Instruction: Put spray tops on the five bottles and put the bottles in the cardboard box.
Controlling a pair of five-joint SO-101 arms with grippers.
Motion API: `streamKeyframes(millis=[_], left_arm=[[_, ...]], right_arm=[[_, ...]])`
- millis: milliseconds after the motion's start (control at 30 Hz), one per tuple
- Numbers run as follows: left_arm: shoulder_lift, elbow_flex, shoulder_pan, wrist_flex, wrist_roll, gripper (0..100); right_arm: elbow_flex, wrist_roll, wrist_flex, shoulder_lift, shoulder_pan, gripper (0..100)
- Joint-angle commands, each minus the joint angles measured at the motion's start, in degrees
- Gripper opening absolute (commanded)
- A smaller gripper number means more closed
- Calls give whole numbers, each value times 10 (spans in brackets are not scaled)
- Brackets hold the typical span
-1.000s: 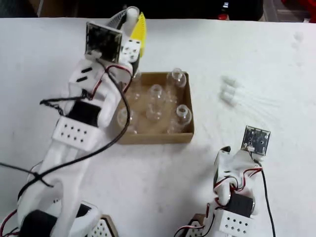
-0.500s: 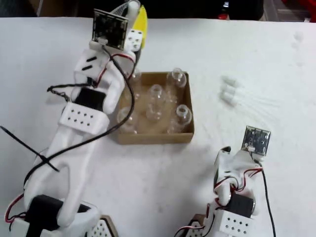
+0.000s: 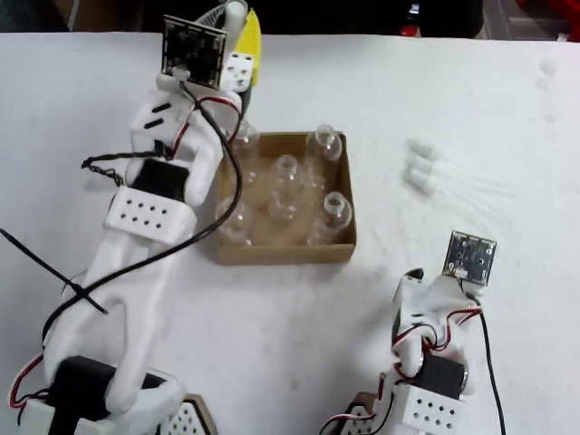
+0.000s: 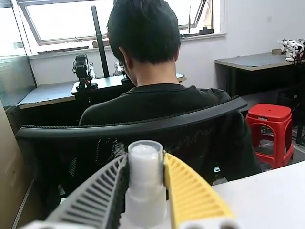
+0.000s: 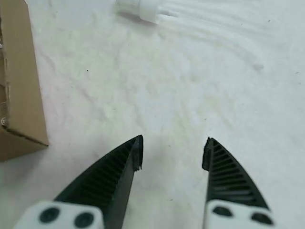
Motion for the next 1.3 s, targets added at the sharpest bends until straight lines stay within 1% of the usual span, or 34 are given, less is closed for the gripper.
streamKeyframes(millis=[0, 167, 367, 600, 1133, 1200, 1267], left_arm=[[-3, -4, -10, -16, -7, 23], [-2, -4, -10, -17, -7, 23], [30, -3, -10, -58, -6, 23], [36, -2, -7, -55, -4, 23], [36, 78, -9, -61, -1, 23], [36, 96, -9, -80, -1, 23], [36, 125, -9, -122, -1, 23]], right_arm=[[4, -1, 2, -2, -1, 184], [4, -1, 2, -2, -1, 184], [4, -1, 2, -2, -1, 184], [4, -1, 2, -2, -1, 184], [4, -1, 2, -2, -1, 184], [4, -1, 2, -2, -1, 184], [4, -1, 2, -2, -1, 184]])
